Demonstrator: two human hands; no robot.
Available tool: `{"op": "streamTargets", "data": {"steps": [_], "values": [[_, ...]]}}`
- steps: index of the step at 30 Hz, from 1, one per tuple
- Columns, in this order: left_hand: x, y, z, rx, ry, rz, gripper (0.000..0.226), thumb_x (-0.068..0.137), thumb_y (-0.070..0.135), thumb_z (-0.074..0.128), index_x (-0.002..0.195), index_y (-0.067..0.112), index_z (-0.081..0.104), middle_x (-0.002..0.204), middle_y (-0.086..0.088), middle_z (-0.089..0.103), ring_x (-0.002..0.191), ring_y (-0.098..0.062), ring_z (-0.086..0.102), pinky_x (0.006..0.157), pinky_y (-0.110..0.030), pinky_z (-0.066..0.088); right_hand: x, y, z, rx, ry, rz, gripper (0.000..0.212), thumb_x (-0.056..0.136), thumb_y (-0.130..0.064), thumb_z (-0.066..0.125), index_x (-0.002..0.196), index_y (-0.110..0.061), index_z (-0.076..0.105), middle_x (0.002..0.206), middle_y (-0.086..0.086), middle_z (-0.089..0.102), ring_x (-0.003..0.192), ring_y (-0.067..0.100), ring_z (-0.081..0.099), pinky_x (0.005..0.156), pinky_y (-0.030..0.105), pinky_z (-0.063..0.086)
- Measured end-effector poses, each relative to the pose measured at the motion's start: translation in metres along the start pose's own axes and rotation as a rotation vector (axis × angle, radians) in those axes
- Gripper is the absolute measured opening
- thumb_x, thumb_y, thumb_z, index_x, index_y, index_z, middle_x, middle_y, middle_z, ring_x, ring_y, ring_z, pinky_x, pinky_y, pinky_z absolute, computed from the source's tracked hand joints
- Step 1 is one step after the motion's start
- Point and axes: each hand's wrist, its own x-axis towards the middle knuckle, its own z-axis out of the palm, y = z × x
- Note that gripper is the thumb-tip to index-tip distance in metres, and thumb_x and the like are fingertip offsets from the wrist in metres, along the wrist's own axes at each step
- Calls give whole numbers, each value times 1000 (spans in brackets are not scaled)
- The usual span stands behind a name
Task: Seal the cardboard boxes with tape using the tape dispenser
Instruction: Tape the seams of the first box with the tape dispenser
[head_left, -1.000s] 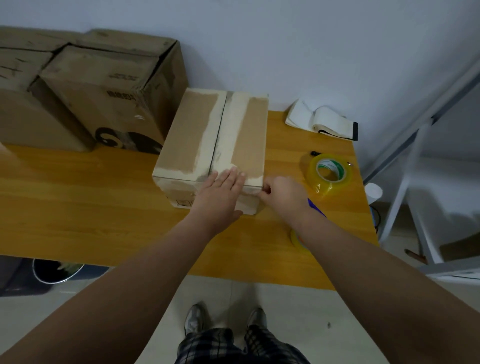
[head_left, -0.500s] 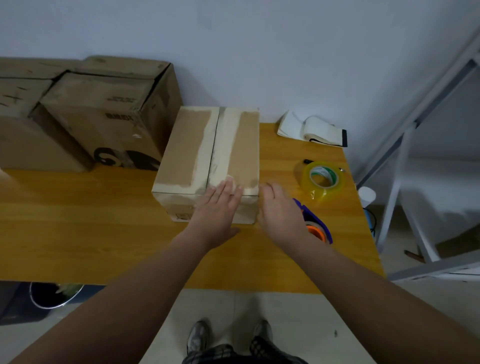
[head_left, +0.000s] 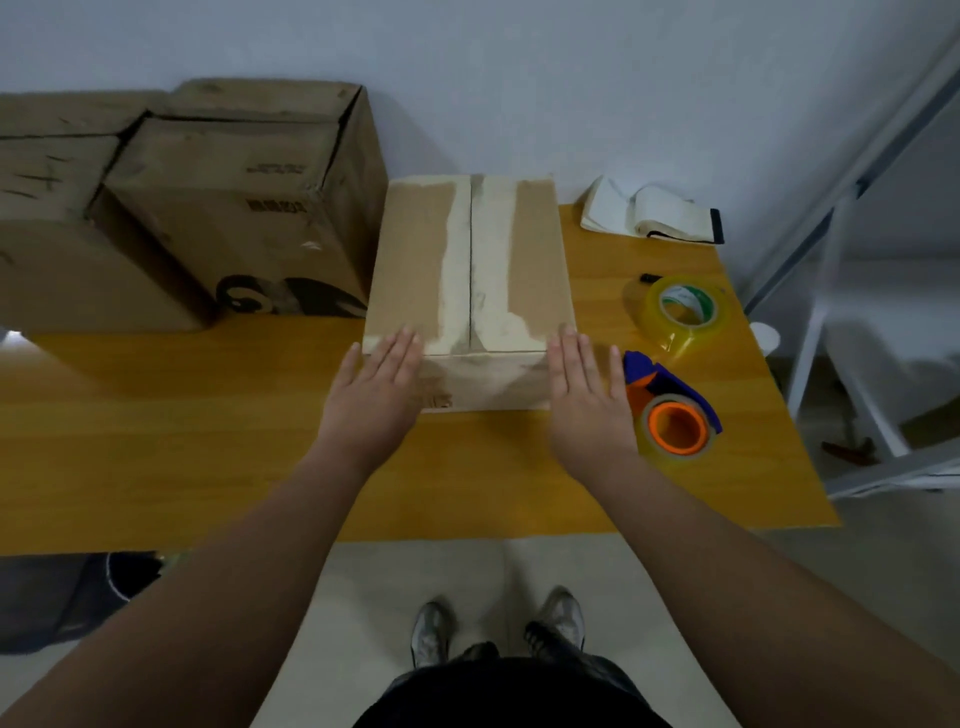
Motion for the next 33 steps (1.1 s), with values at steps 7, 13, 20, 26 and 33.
{"op": "streamTargets", "data": {"steps": [7,13,20,26,33], "values": [[-5,-47,8,-3,-3,151,75,96,42,40,143,20,-14,151,4,-12,137,-6,-12,114,-32,-6,-3,-5,-1,-7,-37,44,80,89,-12,31,141,-8,-30,156,9,-23,144,25,-17,111,51,-17],[-3,-75,0,-129,45,238,55,99,38,25,149,19,11,156,4,6,141,-7,-5,115,-29,-7,0,-9,-19,129,-25,85,77,84,-20,49,150,-9,13,159,8,7,146,28,-2,116,53,-4],[59,-65,-26,-484,50,318,42,101,23,34,141,10,40,152,-6,28,142,-17,19,117,-30,10,58,-74,-56,365,189,-204,41,96,-17,46,135,-7,49,149,13,36,141,30,25,117,44,10],[63,-71,7,-435,-18,353,50,100,43,23,147,28,20,156,7,14,142,-6,1,115,-29,-3,90,-91,-35,219,-62,-169,60,99,-46,6,151,-17,6,160,1,0,146,18,-8,112,41,-18],[64,-81,19,-221,28,446,72,87,60,19,147,20,23,155,0,21,143,-16,10,116,-36,5,86,-88,-19,18,74,-271,75,92,-59,21,144,-6,36,150,12,34,140,29,27,114,52,18]]}}
